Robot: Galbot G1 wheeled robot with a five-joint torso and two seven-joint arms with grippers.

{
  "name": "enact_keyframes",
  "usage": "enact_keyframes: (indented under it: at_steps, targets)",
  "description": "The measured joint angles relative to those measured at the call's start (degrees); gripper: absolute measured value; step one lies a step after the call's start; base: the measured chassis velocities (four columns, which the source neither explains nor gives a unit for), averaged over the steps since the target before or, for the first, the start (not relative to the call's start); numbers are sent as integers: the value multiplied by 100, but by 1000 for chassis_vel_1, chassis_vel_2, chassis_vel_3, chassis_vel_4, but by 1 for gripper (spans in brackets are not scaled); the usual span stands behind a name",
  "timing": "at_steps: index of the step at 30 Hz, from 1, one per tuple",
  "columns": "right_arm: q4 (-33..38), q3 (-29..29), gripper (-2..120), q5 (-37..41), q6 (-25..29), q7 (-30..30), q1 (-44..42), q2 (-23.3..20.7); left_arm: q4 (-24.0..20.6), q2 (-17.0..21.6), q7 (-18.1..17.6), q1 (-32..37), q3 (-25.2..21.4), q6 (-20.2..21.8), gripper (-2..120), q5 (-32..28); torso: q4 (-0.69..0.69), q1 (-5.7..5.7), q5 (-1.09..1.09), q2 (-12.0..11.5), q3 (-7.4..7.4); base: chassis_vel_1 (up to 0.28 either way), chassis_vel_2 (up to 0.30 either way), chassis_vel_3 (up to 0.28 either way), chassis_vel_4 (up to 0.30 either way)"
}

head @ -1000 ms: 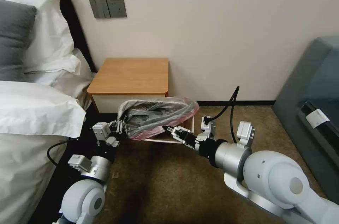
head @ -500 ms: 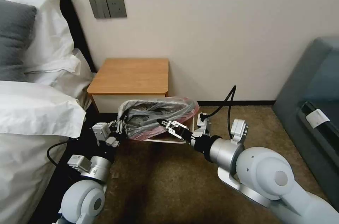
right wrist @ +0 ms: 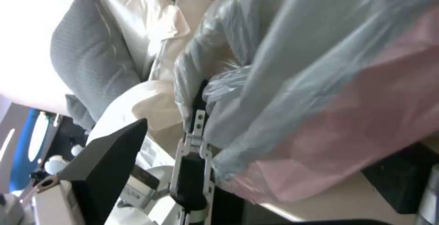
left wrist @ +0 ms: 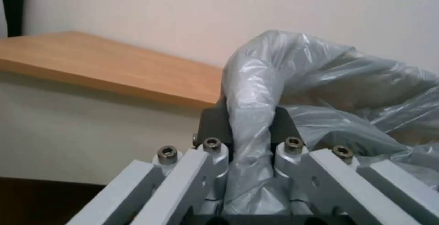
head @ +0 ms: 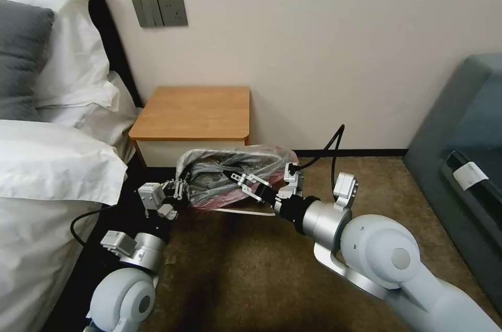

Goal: Pick up the garbage bag from the table and place it over the trash can.

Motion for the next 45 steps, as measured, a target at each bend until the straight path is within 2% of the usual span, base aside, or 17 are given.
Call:
enact_keyframes:
  at_steps: [2, 5, 6, 10, 11, 13, 14, 18, 19, 23, 24, 25, 30, 45]
  targets:
    - [-7, -5, 98, 3, 35, 42, 0, 16, -2, 0, 2, 4, -6, 0, 8, 2, 0, 0, 0, 0, 0, 0, 0, 0, 0]
    - [-10, -19, 85, 13, 63, 116, -9, 25, -3, -4, 5, 13, -19, 0, 8, 5, 0, 0, 0, 0, 0, 0, 0, 0, 0]
    - [-10, -19, 85, 13, 63, 116, -9, 25, -3, -4, 5, 13, -19, 0, 8, 5, 0, 0, 0, 0, 0, 0, 0, 0, 0]
    - [-8, -22, 67, 42, 73, 168, -15, -7, -3, -24, 14, 9, -20, 0, 8, 15, 0, 0, 0, 0, 0, 0, 0, 0, 0]
    - [-8, -22, 67, 42, 73, 168, -15, -7, -3, -24, 14, 9, -20, 0, 8, 15, 0, 0, 0, 0, 0, 0, 0, 0, 0]
    - [-14, -14, 56, 61, 79, 198, -14, -11, 8, -40, 21, 5, -7, -2, 8, 24, 0, 0, 0, 0, 0, 0, 0, 0, 0]
    - [-14, -14, 56, 61, 79, 198, -14, -11, 8, -40, 21, 5, -7, -2, 8, 24, 0, 0, 0, 0, 0, 0, 0, 0, 0]
    - [-15, -11, 38, 86, 84, 247, -15, -11, 39, -41, 29, -12, -2, -9, 8, 40, 0, 0, 0, 0, 0, 0, 0, 0, 0]
    - [-15, -11, 38, 86, 84, 247, -15, -11, 39, -41, 29, -12, -2, -9, 8, 40, 0, 0, 0, 0, 0, 0, 0, 0, 0]
    - [-9, -15, 21, 84, 85, 250, -23, -7, 60, -31, 30, -28, -8, -14, 8, 40, 0, 0, 0, 0, 0, 0, 0, 0, 0]
    - [-9, -15, 21, 84, 85, 250, -23, -7, 60, -31, 30, -28, -8, -14, 8, 40, 0, 0, 0, 0, 0, 0, 0, 0, 0]
    - [4, -16, 15, 84, 85, 250, -25, -9, 67, -31, 31, -30, -8, -15, 8, 40, 0, 0, 0, 0, 0, 0, 0, 0, 0]
    - [102, -18, 1, 103, 86, 273, -47, -48, 86, -31, 30, -39, -9, -18, 8, 40, 0, 0, 0, 0, 0, 0, 0, 0, 0]
    - [666, 40, 0, -50, 24, 325, -848, -261, 139, -43, 22, -100, -10, -22, 8, 19, 0, 0, 0, 0, 0, 0, 0, 0, 0]
